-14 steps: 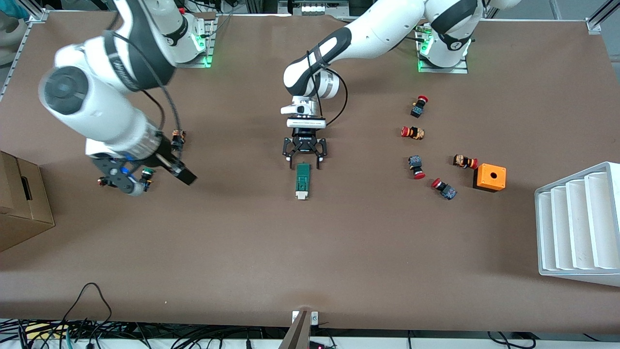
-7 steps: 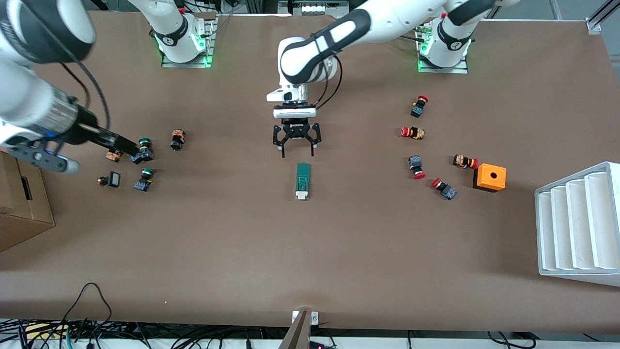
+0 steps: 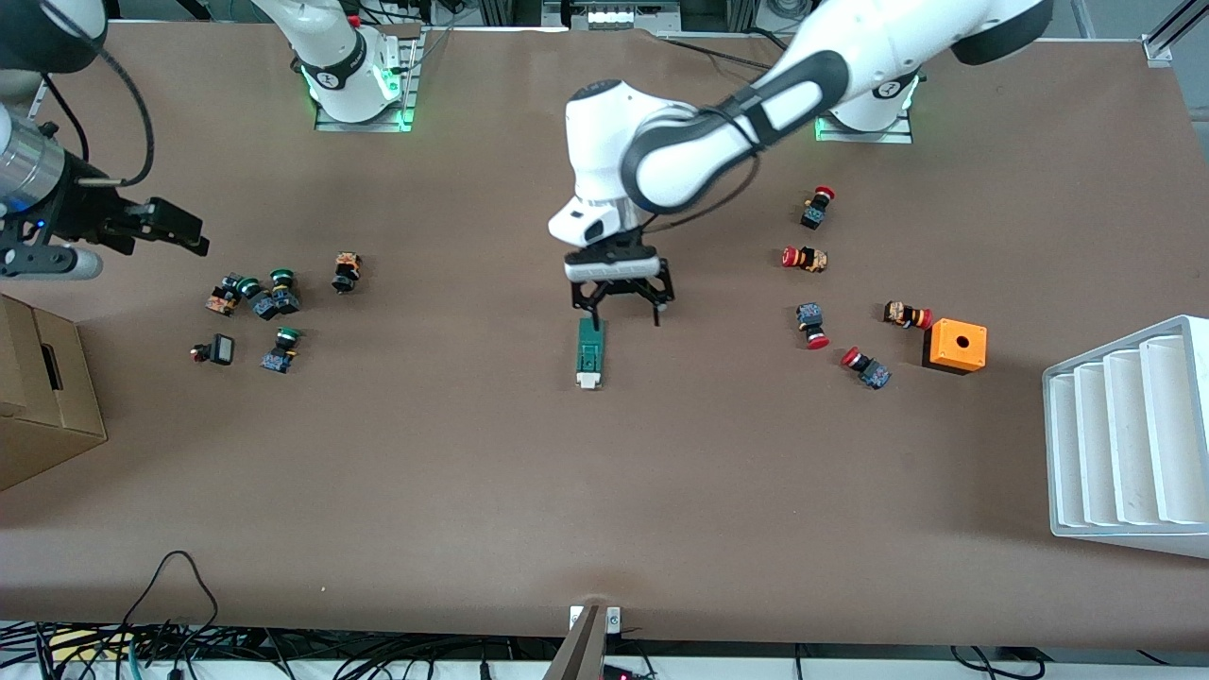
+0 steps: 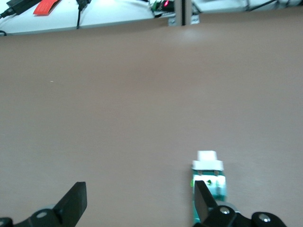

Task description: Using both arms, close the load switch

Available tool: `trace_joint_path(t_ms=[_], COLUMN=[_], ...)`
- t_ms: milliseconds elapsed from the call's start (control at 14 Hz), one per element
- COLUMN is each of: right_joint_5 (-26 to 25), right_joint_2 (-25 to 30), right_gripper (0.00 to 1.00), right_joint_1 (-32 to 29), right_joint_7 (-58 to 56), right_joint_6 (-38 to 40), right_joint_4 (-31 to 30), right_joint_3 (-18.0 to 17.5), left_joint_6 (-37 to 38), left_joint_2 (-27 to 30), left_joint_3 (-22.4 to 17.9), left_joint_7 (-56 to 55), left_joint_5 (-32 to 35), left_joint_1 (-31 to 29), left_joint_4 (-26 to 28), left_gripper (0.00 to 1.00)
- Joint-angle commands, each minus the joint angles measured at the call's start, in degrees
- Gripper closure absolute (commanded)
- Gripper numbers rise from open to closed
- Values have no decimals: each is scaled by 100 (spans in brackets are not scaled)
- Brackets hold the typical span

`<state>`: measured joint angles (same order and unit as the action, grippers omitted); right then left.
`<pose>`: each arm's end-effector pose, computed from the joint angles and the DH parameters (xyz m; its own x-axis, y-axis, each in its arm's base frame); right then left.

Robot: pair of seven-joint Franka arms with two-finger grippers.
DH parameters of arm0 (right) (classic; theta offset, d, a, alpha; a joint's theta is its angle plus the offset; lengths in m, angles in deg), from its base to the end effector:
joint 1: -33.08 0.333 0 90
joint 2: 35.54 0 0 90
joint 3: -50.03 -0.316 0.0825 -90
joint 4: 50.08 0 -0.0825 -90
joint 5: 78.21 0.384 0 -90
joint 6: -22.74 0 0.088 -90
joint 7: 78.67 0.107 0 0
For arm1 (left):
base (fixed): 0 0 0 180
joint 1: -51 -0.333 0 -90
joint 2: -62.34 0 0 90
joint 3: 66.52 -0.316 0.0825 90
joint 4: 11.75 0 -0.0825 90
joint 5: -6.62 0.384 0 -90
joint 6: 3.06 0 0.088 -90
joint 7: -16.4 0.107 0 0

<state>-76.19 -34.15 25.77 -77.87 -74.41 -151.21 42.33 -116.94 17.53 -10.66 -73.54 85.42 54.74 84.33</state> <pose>0.5503 0.0078 0.5563 0.9989 -0.0117 -0.0459 -0.0132 -0.9994 -0.0309 0.4759 -0.4902 0.2978 0.8426 -0.0330 0.5375 0.0538 -0.9880 -0.1451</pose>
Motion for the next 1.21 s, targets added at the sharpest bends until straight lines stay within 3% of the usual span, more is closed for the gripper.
trace_joint_path(t_ms=[0,143,357,643,786,1143], right_joint_5=[-8,-114,-114,-123,-123,-210], right_joint_2=[292,257,265,213,213,142], right_gripper=[0,0,0,0,0,0], right_joint_1=[132,624,661,679,687,679], right_joint_7=[-159,-124,-456,-572,-555,-554], right_joint_6=[-209,-252,-235,-191,-182,203], right_joint_4=[-356,-303,-303,-127,-83,242], right_joint_3=[-21,312,505,542,515,524], left_joint_6=[706,1392,2376,3353,3863,3979], left_joint_2=[-1,-28,-45,-28,-54,-72], left_joint_3=[206,180,92,153,127,110], left_joint_7=[1587,2748,4252,5098,5318,5889], left_joint_5=[-1055,-1820,-2683,-3264,-3598,-4082], left_joint_1=[-207,-207,-312,-988,-964,-1454], left_joint_4=[-772,-1571,-2426,-2761,-3391,-3596], left_gripper=[0,0,0,0,0,0])
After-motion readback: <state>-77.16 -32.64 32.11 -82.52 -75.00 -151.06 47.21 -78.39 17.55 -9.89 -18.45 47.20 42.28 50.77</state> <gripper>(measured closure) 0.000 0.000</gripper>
